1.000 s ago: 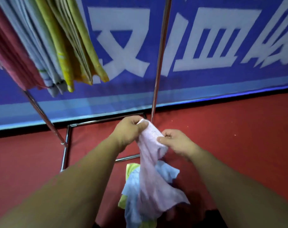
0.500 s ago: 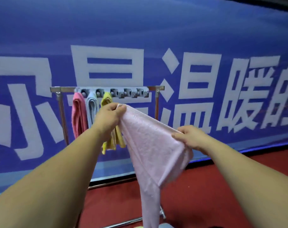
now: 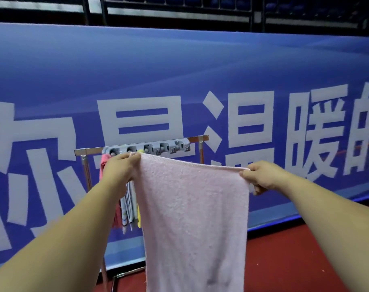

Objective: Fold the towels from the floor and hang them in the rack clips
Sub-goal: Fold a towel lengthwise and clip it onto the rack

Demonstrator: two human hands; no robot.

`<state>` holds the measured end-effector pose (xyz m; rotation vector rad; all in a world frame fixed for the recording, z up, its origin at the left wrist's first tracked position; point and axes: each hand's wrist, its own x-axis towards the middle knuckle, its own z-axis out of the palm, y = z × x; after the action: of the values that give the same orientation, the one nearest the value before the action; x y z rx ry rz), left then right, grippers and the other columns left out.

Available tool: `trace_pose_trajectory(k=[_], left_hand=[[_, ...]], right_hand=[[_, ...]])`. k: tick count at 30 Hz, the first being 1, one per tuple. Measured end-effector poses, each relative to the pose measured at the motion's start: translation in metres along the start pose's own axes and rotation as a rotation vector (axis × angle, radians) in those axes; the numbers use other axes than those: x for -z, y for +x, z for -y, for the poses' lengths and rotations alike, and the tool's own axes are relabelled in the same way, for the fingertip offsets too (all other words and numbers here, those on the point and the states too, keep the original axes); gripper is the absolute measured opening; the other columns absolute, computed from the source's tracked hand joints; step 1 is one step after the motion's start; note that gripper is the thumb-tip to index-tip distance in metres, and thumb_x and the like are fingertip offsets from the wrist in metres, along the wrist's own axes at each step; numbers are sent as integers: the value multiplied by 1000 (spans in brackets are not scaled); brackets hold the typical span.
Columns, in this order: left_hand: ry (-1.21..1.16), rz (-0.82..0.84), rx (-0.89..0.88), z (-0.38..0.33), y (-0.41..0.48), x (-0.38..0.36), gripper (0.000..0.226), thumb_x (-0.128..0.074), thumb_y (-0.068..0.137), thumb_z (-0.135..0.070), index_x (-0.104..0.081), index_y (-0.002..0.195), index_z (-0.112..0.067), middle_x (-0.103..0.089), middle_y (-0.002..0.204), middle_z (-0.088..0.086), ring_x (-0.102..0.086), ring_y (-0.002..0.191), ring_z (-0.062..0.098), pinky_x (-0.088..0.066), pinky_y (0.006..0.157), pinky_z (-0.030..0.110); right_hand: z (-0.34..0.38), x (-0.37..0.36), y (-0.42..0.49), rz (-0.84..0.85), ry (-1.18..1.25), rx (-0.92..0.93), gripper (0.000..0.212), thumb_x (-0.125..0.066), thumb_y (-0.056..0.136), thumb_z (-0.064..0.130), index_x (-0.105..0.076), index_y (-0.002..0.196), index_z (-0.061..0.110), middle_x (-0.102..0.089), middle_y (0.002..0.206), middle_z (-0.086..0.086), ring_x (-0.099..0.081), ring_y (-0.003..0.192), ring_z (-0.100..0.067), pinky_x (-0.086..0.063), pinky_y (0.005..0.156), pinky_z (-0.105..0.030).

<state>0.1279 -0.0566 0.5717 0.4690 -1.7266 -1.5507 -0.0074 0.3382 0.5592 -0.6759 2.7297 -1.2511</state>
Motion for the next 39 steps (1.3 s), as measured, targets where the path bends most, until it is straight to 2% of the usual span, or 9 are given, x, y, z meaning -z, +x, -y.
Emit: trace_pose_trajectory(k=[5, 10, 18, 21, 25, 28, 31, 35, 39], left_hand=[[27, 91, 110, 20, 18, 4, 19, -81, 93, -22, -81, 107, -9, -74, 111, 10, -66, 88, 25, -56, 70, 36], [91, 228, 145, 32, 21, 11, 9, -78, 96, -12, -75, 95, -4, -71, 81, 7, -64, 70, 19, -56, 68, 34], [365, 232, 177, 59, 27, 10, 9, -82, 92, -17, -80, 89, -9, -47, 59, 1, -35, 49, 14, -31, 47, 26], [353, 270, 178, 60, 17, 4, 9, -77, 97, -15, -82, 93, -9, -58, 65, 8, -48, 53, 18, -42, 47, 27], [265, 291, 188, 57, 9, -2, 11, -68, 103, -8, -76, 104, 0, -76, 85, 15, -73, 73, 26, -65, 67, 37], [235, 250, 191, 57, 14, -9, 9, -67, 101, 0, -71, 104, 7, -71, 79, 17, -64, 60, 22, -64, 68, 35], [217, 221, 186, 59, 20, -18, 20, -76, 95, -11, -71, 103, 7, -67, 72, 17, -61, 61, 24, -65, 82, 47], [390, 253, 85, 60, 13, -38, 17, -71, 87, 9, -66, 93, -6, -67, 85, 16, -67, 75, 30, -64, 64, 35], [529, 398, 13, 60, 8, -58, 39, -55, 84, 15, -68, 102, -18, -66, 101, 13, -67, 84, 32, -65, 72, 43]], right_hand=[[11, -10, 19, 27, 329, -57, 30, -60, 106, 31, -62, 82, 13, -51, 71, -7, -48, 66, -22, -55, 66, -38], [-10, -22, 37, 41, 310, -93, 36, -58, 109, 29, -59, 75, 17, -45, 60, -2, -38, 52, -17, -48, 56, -34], [-12, -57, 62, 128, 454, -115, 19, -63, 105, 19, -74, 95, 7, -66, 75, -13, -64, 64, -23, -64, 71, -38], [-14, -67, 71, 99, 445, -157, 15, -68, 101, 16, -76, 101, 4, -79, 90, -18, -79, 82, -26, -66, 89, -46], [-15, -74, 77, 26, 462, -230, 24, -68, 92, 21, -76, 103, 2, -81, 98, -18, -82, 88, -26, -66, 89, -48], [-14, -75, 78, 9, 462, -240, 27, -64, 92, 21, -77, 104, 1, -81, 97, -18, -81, 80, -25, -67, 83, -47], [-10, -78, 76, 17, 447, -232, 23, -67, 91, 17, -77, 106, 2, -81, 96, -18, -81, 82, -25, -68, 81, -43], [5, -85, 71, 88, 422, -132, 14, -70, 89, 6, -80, 99, 5, -79, 102, -20, -81, 94, -30, -67, 77, -39], [26, -96, 64, 251, 442, -71, 28, -57, 90, -8, -77, 107, 1, -77, 110, -29, -79, 99, -31, -61, 101, -47]])
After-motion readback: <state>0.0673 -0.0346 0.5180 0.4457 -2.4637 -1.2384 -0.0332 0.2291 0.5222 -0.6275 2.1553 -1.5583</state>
